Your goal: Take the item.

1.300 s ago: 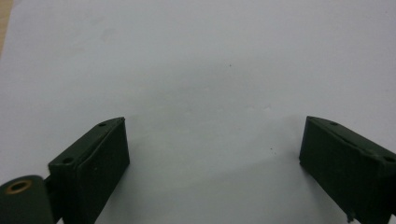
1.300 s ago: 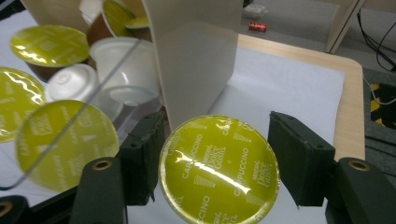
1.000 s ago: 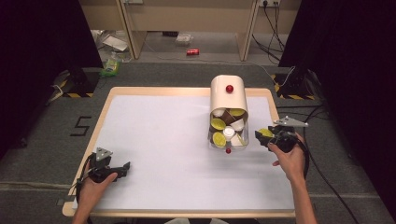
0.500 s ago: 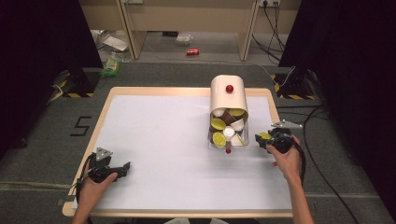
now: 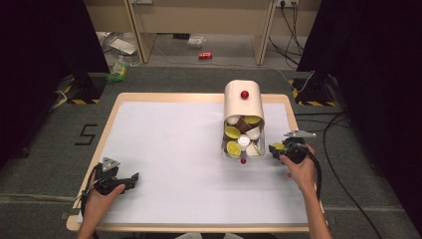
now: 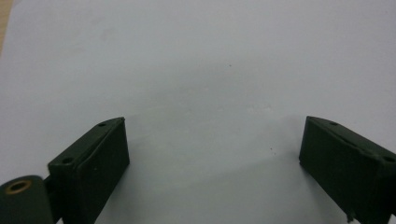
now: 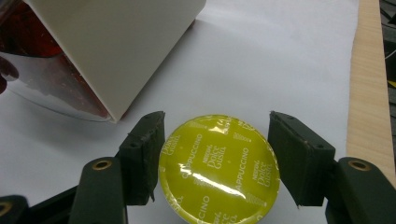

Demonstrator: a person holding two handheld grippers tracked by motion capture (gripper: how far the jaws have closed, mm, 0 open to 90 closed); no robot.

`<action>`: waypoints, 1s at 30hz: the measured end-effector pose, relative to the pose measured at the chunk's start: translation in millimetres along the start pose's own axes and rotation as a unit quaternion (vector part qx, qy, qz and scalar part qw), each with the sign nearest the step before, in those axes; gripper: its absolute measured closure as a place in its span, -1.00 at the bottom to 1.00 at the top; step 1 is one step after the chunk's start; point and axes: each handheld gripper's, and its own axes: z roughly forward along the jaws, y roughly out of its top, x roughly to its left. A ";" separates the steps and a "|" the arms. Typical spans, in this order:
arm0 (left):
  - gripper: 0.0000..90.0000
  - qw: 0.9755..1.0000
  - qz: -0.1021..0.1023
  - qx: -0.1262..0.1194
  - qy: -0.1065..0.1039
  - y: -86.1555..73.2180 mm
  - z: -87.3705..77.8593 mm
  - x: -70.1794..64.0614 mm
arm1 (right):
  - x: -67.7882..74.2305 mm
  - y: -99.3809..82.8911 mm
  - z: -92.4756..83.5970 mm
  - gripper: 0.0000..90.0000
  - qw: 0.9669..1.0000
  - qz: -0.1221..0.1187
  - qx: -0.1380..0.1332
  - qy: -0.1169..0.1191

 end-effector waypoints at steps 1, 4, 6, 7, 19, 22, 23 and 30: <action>-0.83 1.000 0.000 0.000 0.000 0.0 0.0 0.0 | 0.1 -0.1 0.8 -0.14 1.000 -0.002 0.000 0.000; -0.83 1.000 0.000 0.000 0.000 0.0 0.0 0.0 | 1.0 -0.6 3.5 -0.14 1.000 -0.008 0.004 -0.001; -0.83 1.000 0.000 0.000 0.000 0.0 0.0 -0.1 | 1.6 -0.9 5.5 -0.14 1.000 -0.008 0.006 -0.002; -0.83 1.000 0.000 0.000 0.000 0.0 0.0 -0.1 | 1.9 -1.1 6.7 -0.14 1.000 -0.006 0.006 -0.001; -0.83 1.000 0.000 0.000 0.000 0.0 0.0 0.1 | 3.5 -3.9 14.2 -0.15 1.000 -0.003 0.014 0.003; -0.83 1.000 -0.001 0.000 0.000 0.0 0.0 0.0 | 3.7 -4.4 15.2 -0.15 1.000 -0.005 0.018 0.003; -0.83 1.000 0.000 0.000 -0.001 0.0 0.0 0.0 | 3.7 -4.6 15.2 -0.15 1.000 -0.003 0.017 0.003; -0.83 1.000 -0.001 0.000 -0.001 -0.1 0.0 0.1 | 2.9 -3.6 11.2 -0.34 1.000 0.007 0.014 0.012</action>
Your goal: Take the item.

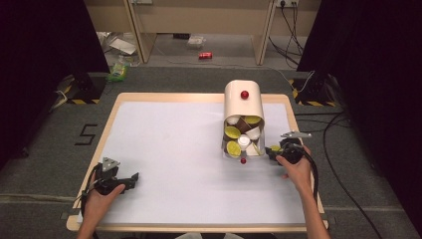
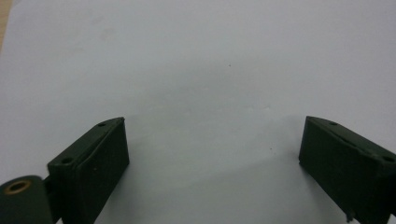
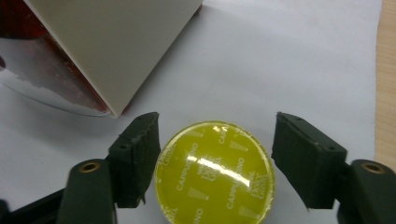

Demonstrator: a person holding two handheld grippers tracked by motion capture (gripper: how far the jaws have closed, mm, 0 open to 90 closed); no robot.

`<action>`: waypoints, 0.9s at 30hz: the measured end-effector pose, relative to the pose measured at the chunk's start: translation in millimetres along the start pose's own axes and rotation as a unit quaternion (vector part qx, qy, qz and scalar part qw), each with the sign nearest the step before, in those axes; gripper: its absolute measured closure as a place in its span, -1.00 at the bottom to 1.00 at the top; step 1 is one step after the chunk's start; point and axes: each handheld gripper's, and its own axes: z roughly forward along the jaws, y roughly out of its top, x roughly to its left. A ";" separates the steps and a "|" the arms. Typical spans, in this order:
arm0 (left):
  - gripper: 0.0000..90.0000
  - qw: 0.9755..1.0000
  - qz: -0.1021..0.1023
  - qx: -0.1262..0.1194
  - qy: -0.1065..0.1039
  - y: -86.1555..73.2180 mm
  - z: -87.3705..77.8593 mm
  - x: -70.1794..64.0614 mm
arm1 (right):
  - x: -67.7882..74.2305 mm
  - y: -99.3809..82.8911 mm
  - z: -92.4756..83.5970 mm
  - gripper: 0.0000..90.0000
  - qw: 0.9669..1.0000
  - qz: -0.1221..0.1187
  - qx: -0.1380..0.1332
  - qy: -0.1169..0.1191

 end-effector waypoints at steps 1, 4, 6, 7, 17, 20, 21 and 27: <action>-0.83 1.000 0.000 0.000 0.000 0.0 0.0 0.1 | 0.1 0.1 -1.1 -0.37 1.000 0.000 0.001 0.005; -0.83 1.000 0.000 0.000 0.000 0.0 0.0 0.1 | 1.0 0.0 -5.2 -0.44 1.000 0.002 -0.004 0.005; -0.83 1.000 0.000 0.000 0.000 0.0 0.0 0.0 | 1.3 0.1 -7.6 -0.47 1.000 0.002 -0.006 0.007; -0.83 1.000 0.000 0.000 0.000 0.0 0.0 0.1 | 1.5 0.2 -8.9 -0.48 1.000 0.001 -0.007 0.009; -0.83 1.000 0.000 0.000 0.000 0.0 0.0 0.1 | 4.5 -2.7 -18.6 -0.57 1.000 -0.005 -0.009 0.012; -0.83 1.000 0.000 0.000 0.000 0.0 0.0 0.1 | 6.6 -3.6 -22.1 -0.58 1.000 -0.003 -0.007 0.014; -0.83 1.000 0.000 0.000 0.000 0.0 0.0 0.1 | 7.1 -3.9 -23.0 -0.58 1.000 -0.002 -0.008 0.014; -0.83 1.000 0.000 0.000 0.000 -0.1 -0.1 0.1 | 9.0 -5.8 -30.6 -0.59 1.000 -0.008 -0.012 0.017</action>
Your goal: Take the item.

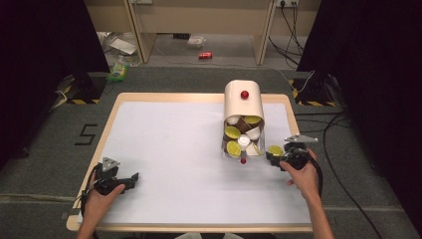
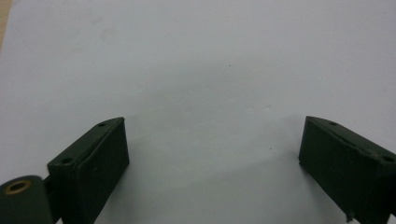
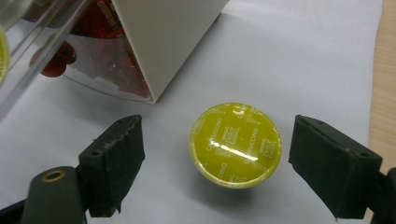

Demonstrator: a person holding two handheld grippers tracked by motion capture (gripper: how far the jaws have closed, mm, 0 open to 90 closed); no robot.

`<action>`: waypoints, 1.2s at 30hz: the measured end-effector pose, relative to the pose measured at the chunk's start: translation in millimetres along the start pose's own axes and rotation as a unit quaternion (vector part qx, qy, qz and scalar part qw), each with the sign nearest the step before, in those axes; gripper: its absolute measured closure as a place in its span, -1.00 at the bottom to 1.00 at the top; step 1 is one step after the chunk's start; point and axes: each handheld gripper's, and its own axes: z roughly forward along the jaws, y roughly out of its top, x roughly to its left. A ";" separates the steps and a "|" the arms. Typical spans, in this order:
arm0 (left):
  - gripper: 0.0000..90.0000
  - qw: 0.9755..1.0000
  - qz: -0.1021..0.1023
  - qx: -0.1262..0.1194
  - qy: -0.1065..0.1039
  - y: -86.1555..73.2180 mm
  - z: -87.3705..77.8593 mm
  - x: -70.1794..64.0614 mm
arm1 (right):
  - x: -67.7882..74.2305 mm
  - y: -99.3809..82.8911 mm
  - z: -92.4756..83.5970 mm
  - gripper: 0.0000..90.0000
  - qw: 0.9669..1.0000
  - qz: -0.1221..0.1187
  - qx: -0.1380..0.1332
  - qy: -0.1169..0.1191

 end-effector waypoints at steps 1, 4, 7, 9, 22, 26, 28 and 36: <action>-0.83 1.000 0.000 0.000 0.000 0.0 0.0 0.0 | 0.0 -0.6 -1.2 -0.59 1.000 -0.001 0.000 0.002; -0.83 1.000 0.000 0.000 0.000 0.0 0.0 0.0 | -0.2 -2.6 -4.9 -0.59 1.000 0.000 0.000 0.002; -0.83 1.000 0.000 0.000 0.000 0.0 0.0 0.1 | -0.9 -4.9 -7.5 -0.59 1.000 -0.001 -0.001 0.002; -0.83 1.000 0.000 0.000 0.000 0.0 -0.1 0.0 | -1.3 -6.0 -8.8 -0.59 1.000 0.002 0.001 0.001; -0.83 1.000 0.000 0.000 0.000 0.0 0.0 0.1 | -0.6 -14.7 -19.0 -0.59 1.000 0.001 0.003 0.003; -0.83 1.000 0.000 0.000 0.000 0.0 -0.1 0.1 | 1.2 -16.8 -20.3 -0.59 1.000 -0.002 0.002 0.004; -0.83 1.000 0.000 0.000 0.000 0.0 -0.1 0.1 | 3.3 -18.0 -20.7 -0.59 1.000 -0.002 0.004 0.005; -0.83 1.000 0.000 0.000 0.000 0.0 -0.1 0.1 | 9.9 -23.8 -21.2 -0.60 1.000 -0.013 0.008 0.009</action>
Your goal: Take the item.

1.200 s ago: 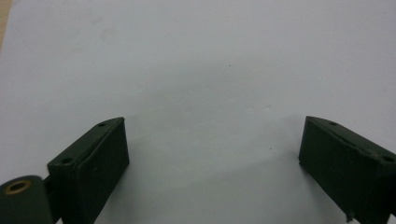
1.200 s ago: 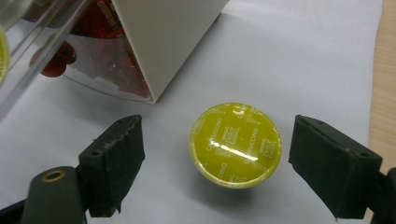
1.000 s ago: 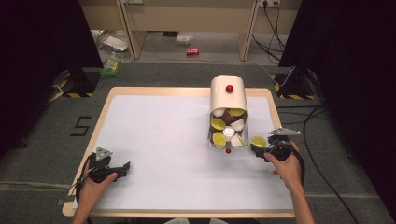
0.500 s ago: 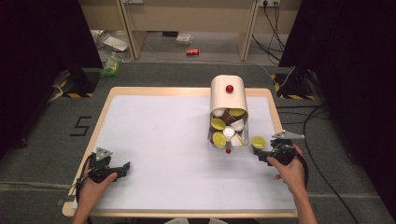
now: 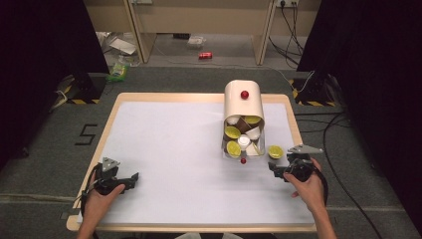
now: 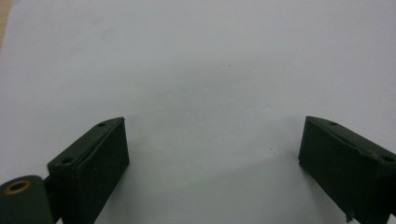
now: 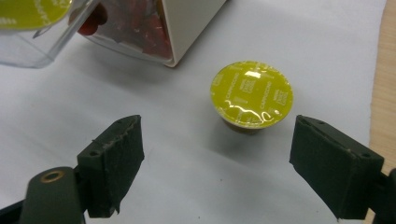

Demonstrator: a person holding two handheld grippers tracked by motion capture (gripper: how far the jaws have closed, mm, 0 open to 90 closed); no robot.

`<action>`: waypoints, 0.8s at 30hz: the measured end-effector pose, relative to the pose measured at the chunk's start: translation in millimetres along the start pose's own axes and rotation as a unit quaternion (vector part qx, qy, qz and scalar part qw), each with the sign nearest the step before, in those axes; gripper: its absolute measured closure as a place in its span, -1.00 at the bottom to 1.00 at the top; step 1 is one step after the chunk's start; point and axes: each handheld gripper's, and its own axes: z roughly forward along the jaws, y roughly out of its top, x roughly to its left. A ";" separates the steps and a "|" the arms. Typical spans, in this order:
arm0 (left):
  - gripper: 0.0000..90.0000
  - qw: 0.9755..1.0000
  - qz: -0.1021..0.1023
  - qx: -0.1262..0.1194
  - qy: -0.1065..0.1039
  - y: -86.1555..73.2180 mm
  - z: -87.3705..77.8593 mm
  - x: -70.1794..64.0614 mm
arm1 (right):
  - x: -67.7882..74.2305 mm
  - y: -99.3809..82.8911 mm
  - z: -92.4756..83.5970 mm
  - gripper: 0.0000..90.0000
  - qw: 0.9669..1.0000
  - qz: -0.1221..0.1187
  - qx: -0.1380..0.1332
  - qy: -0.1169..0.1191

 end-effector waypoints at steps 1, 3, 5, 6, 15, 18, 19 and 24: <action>-0.83 1.000 0.000 0.000 0.000 0.0 0.0 0.0 | 1.0 -0.8 0.1 -0.60 1.000 0.001 0.000 0.000; -0.83 1.000 0.000 0.000 0.000 0.0 0.0 0.0 | 2.0 -2.4 0.3 -0.60 1.000 -0.002 0.002 0.001; -0.83 1.000 0.000 0.000 0.000 0.0 0.0 0.0 | 3.3 -4.2 0.5 -0.60 1.000 -0.004 0.004 0.002; -0.83 1.000 0.000 0.000 0.000 0.0 0.0 0.0 | 3.8 -4.6 0.6 -0.61 1.000 -0.004 0.005 0.002; -0.83 1.000 0.000 0.000 0.000 0.0 0.0 0.0 | 9.2 -14.3 0.1 -0.61 1.000 -0.006 0.009 0.004; -0.83 1.000 0.000 0.000 0.000 0.0 0.0 0.0 | 10.4 -18.4 -1.0 -0.61 1.000 -0.007 0.011 0.006; -0.83 1.000 0.000 0.000 0.000 0.0 0.0 0.0 | 10.9 -20.4 -1.2 -0.61 1.000 -0.007 0.011 0.006; -0.83 1.000 0.000 0.000 0.000 0.0 0.0 -0.1 | 13.3 -28.1 -2.5 -0.61 1.000 -0.009 0.016 0.009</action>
